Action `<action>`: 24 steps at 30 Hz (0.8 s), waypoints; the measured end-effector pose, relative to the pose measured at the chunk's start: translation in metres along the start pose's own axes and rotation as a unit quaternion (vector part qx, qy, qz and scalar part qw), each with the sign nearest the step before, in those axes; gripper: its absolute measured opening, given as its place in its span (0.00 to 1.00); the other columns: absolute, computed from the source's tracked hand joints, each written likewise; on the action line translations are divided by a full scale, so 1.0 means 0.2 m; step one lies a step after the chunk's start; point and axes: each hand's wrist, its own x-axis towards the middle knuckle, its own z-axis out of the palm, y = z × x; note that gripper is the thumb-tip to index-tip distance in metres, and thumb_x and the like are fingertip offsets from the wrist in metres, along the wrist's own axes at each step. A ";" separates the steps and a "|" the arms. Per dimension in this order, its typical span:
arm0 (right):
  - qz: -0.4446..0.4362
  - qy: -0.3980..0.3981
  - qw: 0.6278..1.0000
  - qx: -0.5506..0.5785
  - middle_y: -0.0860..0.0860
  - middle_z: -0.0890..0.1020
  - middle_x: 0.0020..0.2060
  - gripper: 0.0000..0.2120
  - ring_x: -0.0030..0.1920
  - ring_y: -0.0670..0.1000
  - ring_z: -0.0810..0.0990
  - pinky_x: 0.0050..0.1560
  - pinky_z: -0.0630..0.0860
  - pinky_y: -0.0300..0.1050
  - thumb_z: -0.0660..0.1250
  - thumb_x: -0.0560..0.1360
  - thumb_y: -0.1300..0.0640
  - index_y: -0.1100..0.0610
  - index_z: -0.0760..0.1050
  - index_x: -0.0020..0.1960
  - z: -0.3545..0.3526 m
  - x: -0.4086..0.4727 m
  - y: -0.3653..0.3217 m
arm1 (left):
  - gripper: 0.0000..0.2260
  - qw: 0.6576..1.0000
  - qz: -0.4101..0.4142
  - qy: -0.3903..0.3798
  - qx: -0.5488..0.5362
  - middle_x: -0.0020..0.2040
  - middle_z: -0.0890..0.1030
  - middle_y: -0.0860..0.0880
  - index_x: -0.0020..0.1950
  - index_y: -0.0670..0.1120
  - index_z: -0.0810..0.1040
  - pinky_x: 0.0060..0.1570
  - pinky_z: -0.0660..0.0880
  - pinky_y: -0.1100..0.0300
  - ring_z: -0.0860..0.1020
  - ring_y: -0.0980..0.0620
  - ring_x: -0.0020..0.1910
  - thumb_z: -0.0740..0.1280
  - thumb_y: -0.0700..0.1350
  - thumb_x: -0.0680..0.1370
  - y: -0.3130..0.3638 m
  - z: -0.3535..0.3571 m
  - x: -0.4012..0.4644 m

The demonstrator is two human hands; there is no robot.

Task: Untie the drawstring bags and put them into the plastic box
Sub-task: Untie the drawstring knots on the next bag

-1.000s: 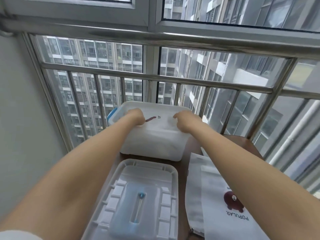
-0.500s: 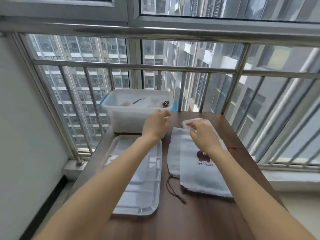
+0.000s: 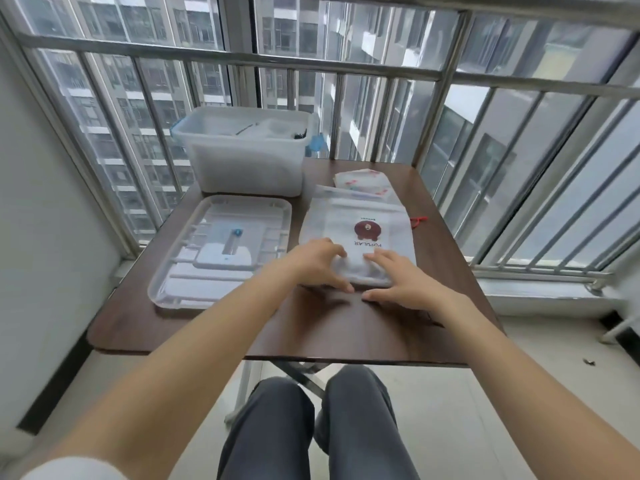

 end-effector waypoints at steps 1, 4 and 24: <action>-0.005 0.010 1.000 -0.001 0.50 0.58 0.74 0.36 0.74 0.51 0.56 0.73 0.57 0.48 0.68 0.72 0.44 0.49 0.57 0.74 0.00 -0.02 0.00 | 0.32 1.000 0.005 0.009 0.019 0.65 0.71 0.47 0.69 0.50 0.68 0.64 0.67 0.55 0.68 0.48 0.66 0.73 0.58 0.68 0.00 0.01 -0.01; -0.008 0.057 0.996 -0.068 0.46 0.65 0.70 0.26 0.67 0.50 0.68 0.58 0.71 0.48 0.63 0.74 0.53 0.47 0.61 0.71 -0.01 -0.07 -0.02 | 0.25 0.998 0.013 0.042 0.048 0.66 0.72 0.45 0.70 0.47 0.66 0.60 0.68 0.55 0.69 0.46 0.66 0.68 0.49 0.75 0.02 0.02 -0.04; 0.069 0.351 0.731 0.581 0.49 0.83 0.38 0.09 0.39 0.45 0.81 0.48 0.78 0.36 0.68 0.74 0.62 0.63 0.79 0.54 -0.07 -0.04 0.03 | 0.05 0.773 -0.088 0.373 -0.506 0.35 0.81 0.48 0.37 0.47 0.80 0.45 0.77 0.57 0.80 0.51 0.39 0.75 0.42 0.70 0.07 -0.05 -0.04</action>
